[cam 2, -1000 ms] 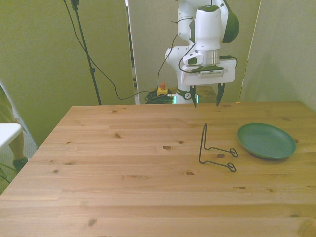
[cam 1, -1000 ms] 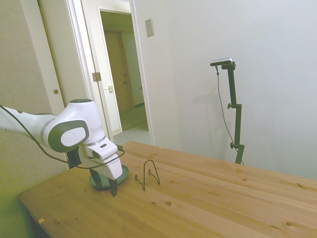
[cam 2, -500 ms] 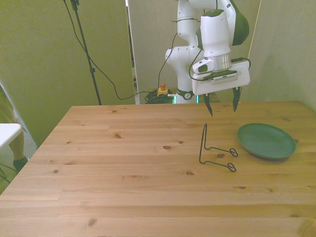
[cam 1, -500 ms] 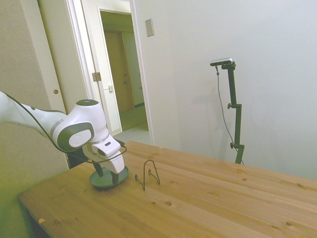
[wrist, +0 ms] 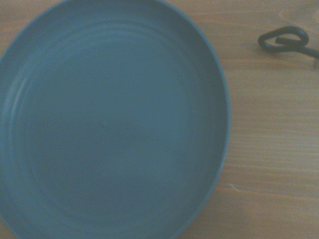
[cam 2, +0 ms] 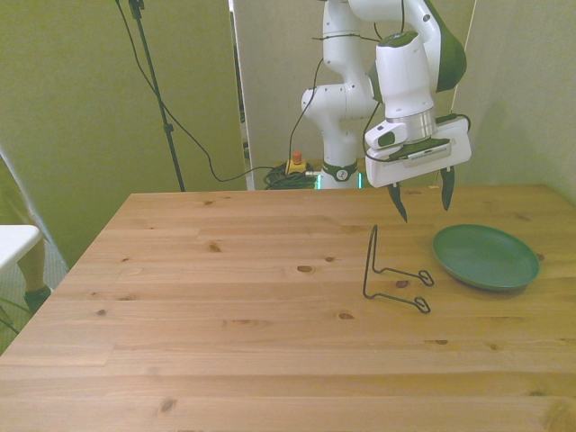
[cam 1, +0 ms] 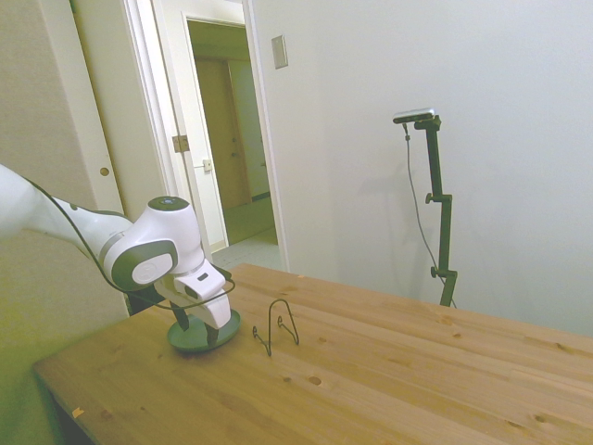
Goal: Load the plate
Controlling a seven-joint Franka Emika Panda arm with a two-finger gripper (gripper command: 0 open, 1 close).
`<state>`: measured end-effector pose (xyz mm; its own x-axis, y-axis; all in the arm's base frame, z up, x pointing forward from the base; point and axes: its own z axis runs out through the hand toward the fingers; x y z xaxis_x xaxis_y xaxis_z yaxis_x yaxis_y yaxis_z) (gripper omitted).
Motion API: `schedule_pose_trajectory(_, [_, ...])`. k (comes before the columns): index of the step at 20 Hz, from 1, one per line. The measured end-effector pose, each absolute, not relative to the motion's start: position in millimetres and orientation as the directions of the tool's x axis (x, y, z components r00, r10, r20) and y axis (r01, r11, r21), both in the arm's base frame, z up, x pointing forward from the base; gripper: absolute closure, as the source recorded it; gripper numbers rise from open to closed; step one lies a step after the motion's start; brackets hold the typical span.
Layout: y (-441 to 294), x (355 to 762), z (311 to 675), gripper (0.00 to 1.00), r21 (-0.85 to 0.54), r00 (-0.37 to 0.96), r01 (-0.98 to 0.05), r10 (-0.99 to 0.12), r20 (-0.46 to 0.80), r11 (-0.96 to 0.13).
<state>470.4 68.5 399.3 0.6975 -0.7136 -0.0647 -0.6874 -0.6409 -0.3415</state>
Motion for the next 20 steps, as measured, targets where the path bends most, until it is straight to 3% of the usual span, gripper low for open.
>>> schedule_pose_trajectory(7, [74, 476, 376, 0.0, -0.408, 0.592, -0.778, -0.775, -0.222, -0.477])
schedule_pose_trajectory(20, [79, 496, 343, 0.0, -0.424, 0.602, -0.777, -0.746, -0.284, -0.466])
